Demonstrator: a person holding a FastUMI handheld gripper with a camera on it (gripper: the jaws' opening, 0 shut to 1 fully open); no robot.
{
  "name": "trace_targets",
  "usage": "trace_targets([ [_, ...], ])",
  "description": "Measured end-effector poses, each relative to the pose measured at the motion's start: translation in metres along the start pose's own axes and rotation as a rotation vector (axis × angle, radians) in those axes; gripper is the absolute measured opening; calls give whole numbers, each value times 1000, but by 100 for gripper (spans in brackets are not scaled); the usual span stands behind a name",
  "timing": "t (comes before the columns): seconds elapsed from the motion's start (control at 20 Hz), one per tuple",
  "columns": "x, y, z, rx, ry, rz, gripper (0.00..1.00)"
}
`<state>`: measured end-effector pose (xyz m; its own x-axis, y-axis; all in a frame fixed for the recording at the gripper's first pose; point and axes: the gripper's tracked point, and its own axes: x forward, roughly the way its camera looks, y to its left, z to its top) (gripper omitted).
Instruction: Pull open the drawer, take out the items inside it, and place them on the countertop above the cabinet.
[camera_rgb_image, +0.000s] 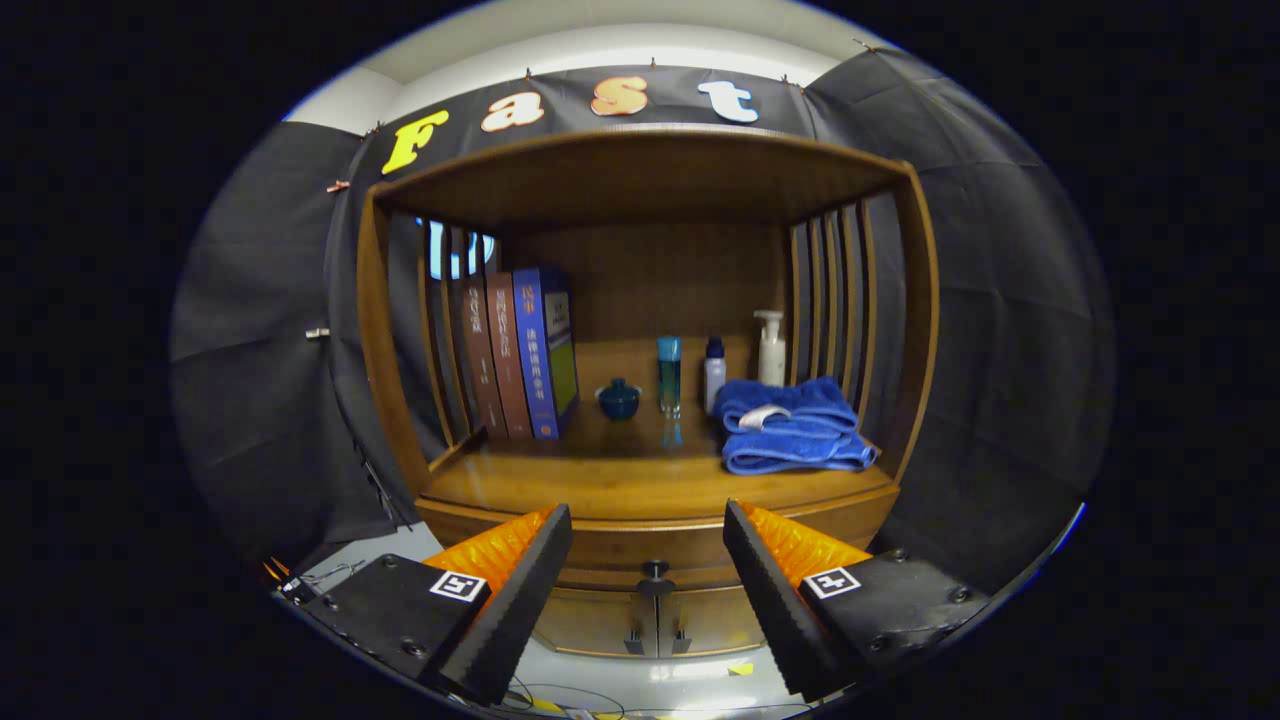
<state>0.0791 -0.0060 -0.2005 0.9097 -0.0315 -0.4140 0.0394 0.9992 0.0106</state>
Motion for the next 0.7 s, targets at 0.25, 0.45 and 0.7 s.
trace_targets([
  [0.25,41,-9,-47,30,98,-6,100],
  [0.45,72,-16,-85,37,187,-25,99],
  [0.7,96,-20,-124,47,266,-36,100],
])
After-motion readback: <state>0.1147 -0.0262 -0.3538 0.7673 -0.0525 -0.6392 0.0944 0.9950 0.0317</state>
